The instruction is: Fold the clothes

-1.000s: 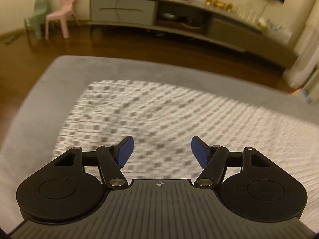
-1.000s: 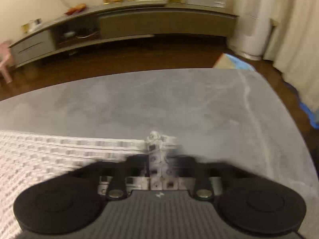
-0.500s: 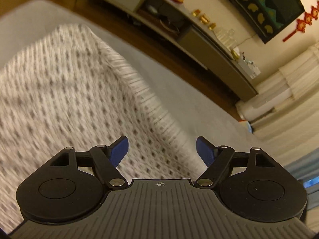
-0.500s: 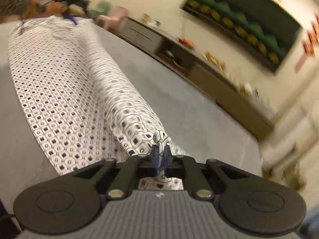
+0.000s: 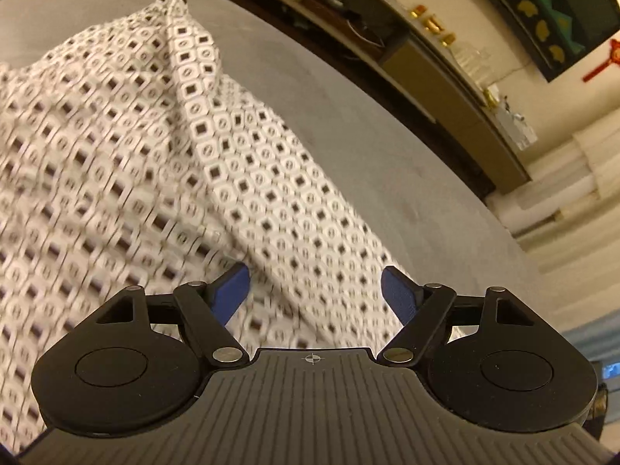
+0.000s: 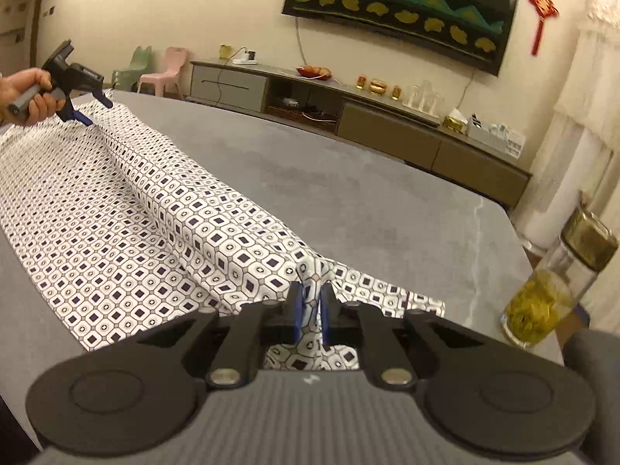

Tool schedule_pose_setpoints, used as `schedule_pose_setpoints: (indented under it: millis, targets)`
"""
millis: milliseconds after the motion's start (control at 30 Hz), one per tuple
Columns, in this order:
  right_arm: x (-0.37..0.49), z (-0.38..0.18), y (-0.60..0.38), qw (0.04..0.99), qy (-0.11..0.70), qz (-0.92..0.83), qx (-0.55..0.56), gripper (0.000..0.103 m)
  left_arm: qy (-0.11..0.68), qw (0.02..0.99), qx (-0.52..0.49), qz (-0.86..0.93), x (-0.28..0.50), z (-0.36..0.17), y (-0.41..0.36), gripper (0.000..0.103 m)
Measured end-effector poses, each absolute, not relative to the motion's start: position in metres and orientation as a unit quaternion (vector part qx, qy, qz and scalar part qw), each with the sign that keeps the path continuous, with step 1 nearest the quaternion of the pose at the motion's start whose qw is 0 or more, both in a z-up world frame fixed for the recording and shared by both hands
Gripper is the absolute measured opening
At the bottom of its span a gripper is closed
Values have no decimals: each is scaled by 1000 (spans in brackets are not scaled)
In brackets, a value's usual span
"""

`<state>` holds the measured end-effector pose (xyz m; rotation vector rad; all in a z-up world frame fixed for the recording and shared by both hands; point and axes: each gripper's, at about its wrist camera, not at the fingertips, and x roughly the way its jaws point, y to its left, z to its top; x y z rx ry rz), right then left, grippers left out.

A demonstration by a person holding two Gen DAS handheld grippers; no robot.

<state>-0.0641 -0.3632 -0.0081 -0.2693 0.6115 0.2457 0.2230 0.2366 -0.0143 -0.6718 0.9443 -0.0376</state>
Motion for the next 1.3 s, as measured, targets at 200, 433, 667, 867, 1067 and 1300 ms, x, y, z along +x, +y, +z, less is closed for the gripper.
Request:
schedule_pose_setpoints:
  millis: [200,433,667,867,1067,1300]
  targets:
    - [-75,-4,-358,936,283,125,-167,10,399,857,-325,-18,212,5,246,0]
    - [-105,0,-365,902,344,108,-237,16,370,866,-327,-78,72,31,257,0]
    - [-95,22,-395,888,458,48,18,57,406,850,-329,-65,44,-13,250,0]
    - [-94,0,-443,767,476,18,430,75,384,868,-305,-75,44,1,245,0]
    - [-69,-15,-445,725,456,-35,515,78,378,878,-283,-76,44,5,246,0]
    - [-72,38,-425,829,380,-34,409,7,341,896,-271,-89,38,15,250,0]
